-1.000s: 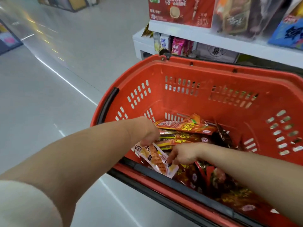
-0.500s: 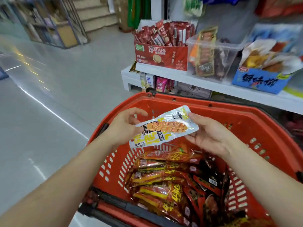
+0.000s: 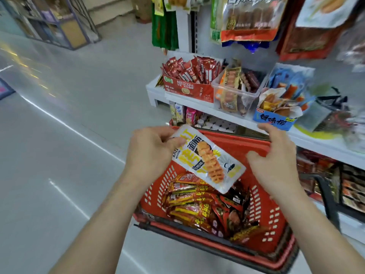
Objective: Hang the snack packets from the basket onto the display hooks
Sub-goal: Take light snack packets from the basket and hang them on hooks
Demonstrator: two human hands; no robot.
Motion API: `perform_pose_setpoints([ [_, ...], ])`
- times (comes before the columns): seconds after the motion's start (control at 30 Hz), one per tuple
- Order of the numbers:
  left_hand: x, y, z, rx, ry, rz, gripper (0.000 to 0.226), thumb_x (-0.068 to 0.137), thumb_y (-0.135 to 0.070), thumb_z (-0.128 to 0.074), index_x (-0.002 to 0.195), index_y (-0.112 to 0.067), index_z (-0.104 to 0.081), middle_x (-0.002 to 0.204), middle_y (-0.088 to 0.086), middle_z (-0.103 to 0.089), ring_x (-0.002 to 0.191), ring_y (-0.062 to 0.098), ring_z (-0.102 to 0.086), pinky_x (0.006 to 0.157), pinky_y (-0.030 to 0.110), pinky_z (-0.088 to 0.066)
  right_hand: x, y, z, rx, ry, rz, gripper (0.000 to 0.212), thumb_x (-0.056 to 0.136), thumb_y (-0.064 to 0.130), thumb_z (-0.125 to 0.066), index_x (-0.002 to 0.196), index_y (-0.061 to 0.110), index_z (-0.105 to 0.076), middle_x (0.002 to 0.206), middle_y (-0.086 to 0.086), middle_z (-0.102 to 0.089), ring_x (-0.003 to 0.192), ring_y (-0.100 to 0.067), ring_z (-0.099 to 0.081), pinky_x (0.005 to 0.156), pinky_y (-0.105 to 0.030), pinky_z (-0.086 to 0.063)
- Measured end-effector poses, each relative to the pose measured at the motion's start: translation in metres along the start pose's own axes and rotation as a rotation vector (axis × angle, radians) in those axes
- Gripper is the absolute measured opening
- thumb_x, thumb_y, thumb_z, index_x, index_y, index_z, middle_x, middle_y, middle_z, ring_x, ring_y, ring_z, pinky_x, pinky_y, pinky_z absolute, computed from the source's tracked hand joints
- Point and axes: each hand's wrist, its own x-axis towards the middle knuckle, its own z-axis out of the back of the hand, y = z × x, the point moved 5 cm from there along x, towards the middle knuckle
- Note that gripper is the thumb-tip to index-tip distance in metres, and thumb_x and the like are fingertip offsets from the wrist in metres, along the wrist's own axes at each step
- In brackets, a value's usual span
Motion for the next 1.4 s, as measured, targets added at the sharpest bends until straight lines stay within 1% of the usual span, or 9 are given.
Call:
perform_pose_setpoints([
  [0.1,-0.013,-0.088,0.029,0.141,0.155,-0.098,0.011,0.079,-0.033,-0.076,0.07,-0.028,-0.071,0.064,-0.002,-0.068,0.063,0.018,-0.064,0.06,0.038,-0.052,-0.027,0.075,0.05,-0.038,0.279,0.118,0.052,0.082,0.025,-0.066,0.131,0.038,-0.052,0.121,0.017,-0.053,0.124,-0.011,-0.045,0.106,-0.032,-0.036],
  [0.23,-0.033,-0.212,0.07,-0.059,0.21,-0.106,0.013,0.068,-0.031,-0.083,0.065,-0.028,-0.071,0.057,-0.007,-0.062,0.052,0.007,-0.053,0.052,0.025,-0.045,-0.054,0.174,0.147,0.259,0.335,0.094,0.024,0.086,0.024,-0.071,0.093,0.044,-0.06,0.073,0.039,-0.06,0.073,0.016,-0.056,0.069,-0.01,-0.045],
  [0.33,-0.05,-0.292,0.11,-0.301,0.216,-0.04,0.02,0.069,-0.018,-0.083,0.059,-0.031,-0.07,0.056,-0.013,-0.065,0.052,-0.002,-0.053,0.053,0.013,-0.043,-0.062,0.227,0.227,0.506,0.251,-0.069,0.021,0.085,0.017,-0.073,0.068,0.017,-0.061,0.051,0.012,-0.06,0.046,-0.006,-0.053,0.05,-0.023,-0.045],
  [0.43,-0.069,-0.356,0.148,-0.576,0.265,0.032,0.017,0.077,-0.01,-0.075,0.067,-0.023,-0.075,0.067,-0.005,-0.073,0.062,0.002,-0.063,0.061,0.015,-0.05,-0.073,0.268,0.292,0.625,0.254,-0.189,0.025,0.082,0.02,-0.074,0.078,-0.001,-0.062,0.058,-0.01,-0.063,0.052,-0.023,-0.06,0.051,-0.043,-0.052],
  [0.67,-0.094,-0.447,0.183,-0.937,0.582,0.123,0.014,0.069,-0.024,-0.067,0.073,-0.013,-0.076,0.071,0.007,-0.071,0.057,0.017,-0.065,0.052,0.03,-0.054,-0.119,0.33,0.373,1.0,0.345,-0.246,0.03,0.077,0.029,-0.065,0.085,0.0,-0.069,0.083,-0.014,-0.07,0.059,-0.018,-0.065,0.044,-0.024,-0.054],
  [0.8,-0.108,-0.489,0.178,-0.907,0.655,0.052,0.016,0.068,-0.03,-0.075,0.071,-0.015,-0.075,0.074,0.012,-0.071,0.062,0.023,-0.065,0.056,0.035,-0.055,-0.136,0.326,0.415,1.045,0.163,-0.249,0.051,0.078,0.031,-0.066,0.096,-0.016,-0.056,0.091,-0.031,-0.064,0.069,-0.026,-0.064,0.05,-0.029,-0.057],
  [0.9,-0.122,-0.522,0.163,-0.746,0.597,-0.109,0.029,0.066,-0.043,-0.084,0.069,-0.017,-0.073,0.077,0.024,-0.067,0.07,0.027,-0.059,0.069,0.047,-0.053,-0.141,0.309,0.455,0.975,-0.052,-0.2,0.039,0.078,0.031,-0.067,0.076,-0.008,-0.059,0.063,-0.014,-0.056,0.053,-0.016,-0.057,0.052,-0.032,-0.058],
  [1.07,-0.153,-0.587,0.11,-0.689,0.581,-0.269,0.017,0.073,-0.028,-0.071,0.068,-0.013,-0.067,0.051,-0.008,-0.056,0.048,0.002,-0.046,0.049,0.015,-0.039,-0.148,0.262,0.518,0.949,-0.243,-0.199,0.03,0.075,0.028,-0.068,0.059,0.005,-0.059,0.057,-0.008,-0.059,0.049,-0.019,-0.056,0.048,-0.03,-0.055],
  [1.4,-0.228,-0.708,-0.055,-0.502,0.739,-0.485,0.024,0.084,-0.013,-0.071,0.07,-0.033,-0.069,0.063,-0.022,-0.063,0.055,-0.002,-0.052,0.053,0.01,-0.038,-0.138,0.127,0.682,0.816,-0.294,-0.211,0.008,0.083,0.016,-0.066,0.082,0.008,-0.068,0.078,-0.028,-0.057,0.06,-0.036,-0.058,0.052,-0.043,-0.057],
])
